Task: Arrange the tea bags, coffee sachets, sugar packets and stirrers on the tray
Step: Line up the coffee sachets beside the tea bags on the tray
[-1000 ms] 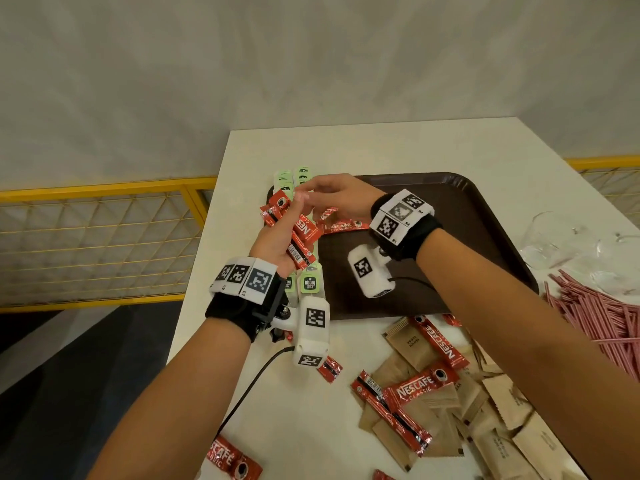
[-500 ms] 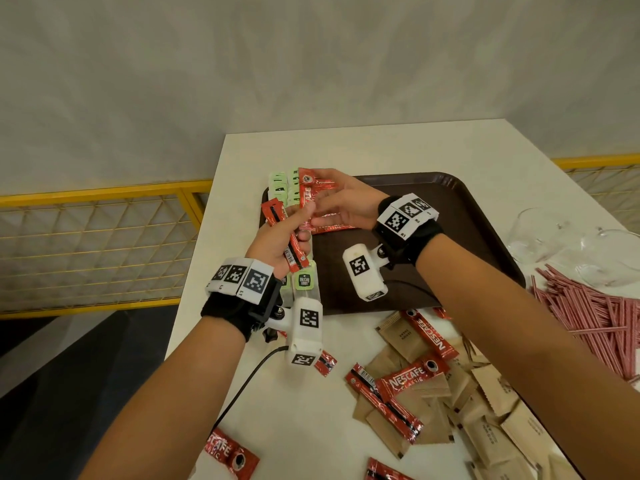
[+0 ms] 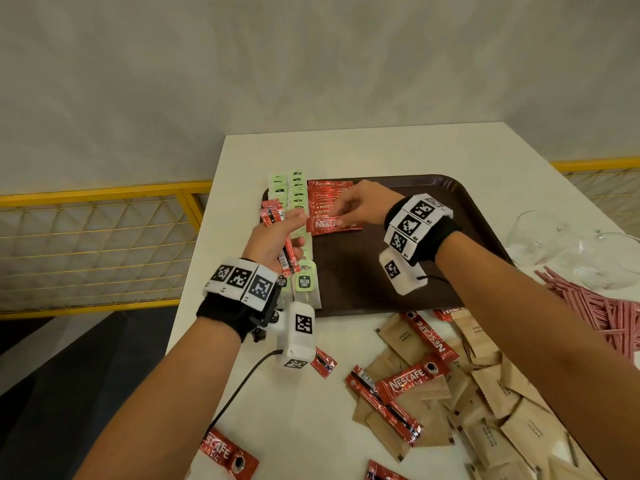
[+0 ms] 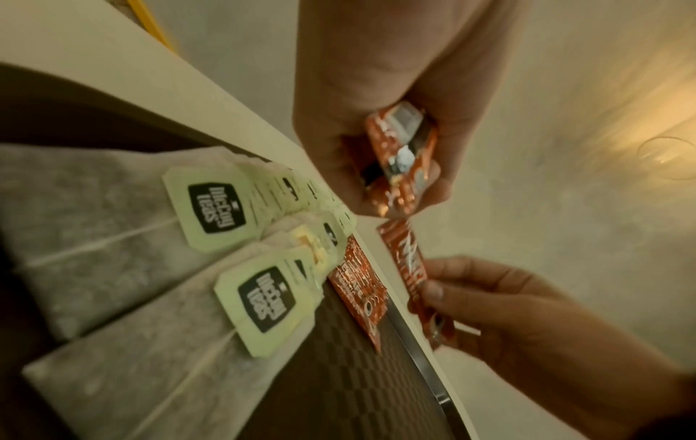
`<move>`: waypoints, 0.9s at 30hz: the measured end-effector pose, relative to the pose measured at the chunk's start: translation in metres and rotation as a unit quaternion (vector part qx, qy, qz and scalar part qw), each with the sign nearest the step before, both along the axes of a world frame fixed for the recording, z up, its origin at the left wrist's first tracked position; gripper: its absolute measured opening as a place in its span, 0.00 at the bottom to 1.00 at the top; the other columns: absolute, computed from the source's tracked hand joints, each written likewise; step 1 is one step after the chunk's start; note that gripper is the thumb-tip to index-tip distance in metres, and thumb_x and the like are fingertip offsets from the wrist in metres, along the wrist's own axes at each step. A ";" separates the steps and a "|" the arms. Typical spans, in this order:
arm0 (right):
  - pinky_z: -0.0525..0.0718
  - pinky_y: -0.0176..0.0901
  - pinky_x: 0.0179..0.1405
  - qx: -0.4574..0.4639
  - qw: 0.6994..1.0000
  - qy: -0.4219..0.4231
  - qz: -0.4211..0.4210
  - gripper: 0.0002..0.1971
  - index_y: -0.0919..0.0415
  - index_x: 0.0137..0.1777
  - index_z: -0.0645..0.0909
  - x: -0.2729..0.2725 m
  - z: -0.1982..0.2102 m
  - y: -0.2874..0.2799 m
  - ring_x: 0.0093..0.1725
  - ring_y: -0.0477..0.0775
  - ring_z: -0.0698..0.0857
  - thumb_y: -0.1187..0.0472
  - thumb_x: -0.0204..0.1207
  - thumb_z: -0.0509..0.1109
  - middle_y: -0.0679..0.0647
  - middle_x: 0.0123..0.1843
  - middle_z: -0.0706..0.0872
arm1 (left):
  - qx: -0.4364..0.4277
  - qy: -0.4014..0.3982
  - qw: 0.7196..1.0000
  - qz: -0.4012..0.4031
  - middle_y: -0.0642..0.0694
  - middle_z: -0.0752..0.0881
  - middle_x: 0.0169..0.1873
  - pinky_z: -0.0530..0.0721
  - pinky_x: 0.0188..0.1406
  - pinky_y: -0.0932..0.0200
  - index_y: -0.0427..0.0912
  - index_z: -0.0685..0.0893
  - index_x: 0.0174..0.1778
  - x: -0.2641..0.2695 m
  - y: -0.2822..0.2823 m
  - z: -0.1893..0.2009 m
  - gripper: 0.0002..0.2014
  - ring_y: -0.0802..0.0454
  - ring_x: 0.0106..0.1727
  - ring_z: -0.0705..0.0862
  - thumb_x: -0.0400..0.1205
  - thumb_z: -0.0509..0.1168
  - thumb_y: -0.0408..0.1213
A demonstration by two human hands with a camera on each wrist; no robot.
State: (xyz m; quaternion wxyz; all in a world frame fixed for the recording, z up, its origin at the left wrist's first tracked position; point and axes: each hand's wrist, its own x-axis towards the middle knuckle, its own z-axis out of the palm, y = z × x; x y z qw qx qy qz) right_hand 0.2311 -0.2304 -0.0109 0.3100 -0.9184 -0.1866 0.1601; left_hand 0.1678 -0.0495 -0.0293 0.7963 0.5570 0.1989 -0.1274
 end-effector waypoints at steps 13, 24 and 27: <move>0.83 0.48 0.59 -0.168 0.983 -0.023 -0.069 0.12 0.55 0.55 0.85 0.028 -0.036 0.013 0.56 0.57 0.84 0.60 0.72 0.75 0.55 0.58 0.85 | -0.040 0.010 0.998 0.041 0.46 0.83 0.41 0.73 0.16 0.68 0.41 0.82 0.47 -0.001 0.017 -0.004 0.05 0.57 0.22 0.78 0.78 0.70 0.34; 0.81 0.51 0.59 -0.165 0.981 -0.080 -0.056 0.10 0.58 0.54 0.81 0.031 -0.044 0.015 0.59 0.57 0.79 0.58 0.74 0.72 0.56 0.57 0.81 | -0.082 0.032 0.995 0.052 0.47 0.82 0.35 0.75 0.17 0.68 0.43 0.81 0.45 0.000 0.013 -0.003 0.08 0.58 0.21 0.78 0.77 0.71 0.42; 0.79 0.55 0.62 -0.166 0.981 -0.080 -0.060 0.11 0.56 0.55 0.80 0.030 -0.047 0.014 0.60 0.57 0.77 0.56 0.74 0.72 0.54 0.56 0.77 | -0.111 0.042 0.991 0.062 0.47 0.81 0.32 0.79 0.19 0.67 0.41 0.81 0.45 -0.001 0.009 -0.001 0.10 0.57 0.22 0.78 0.79 0.69 0.44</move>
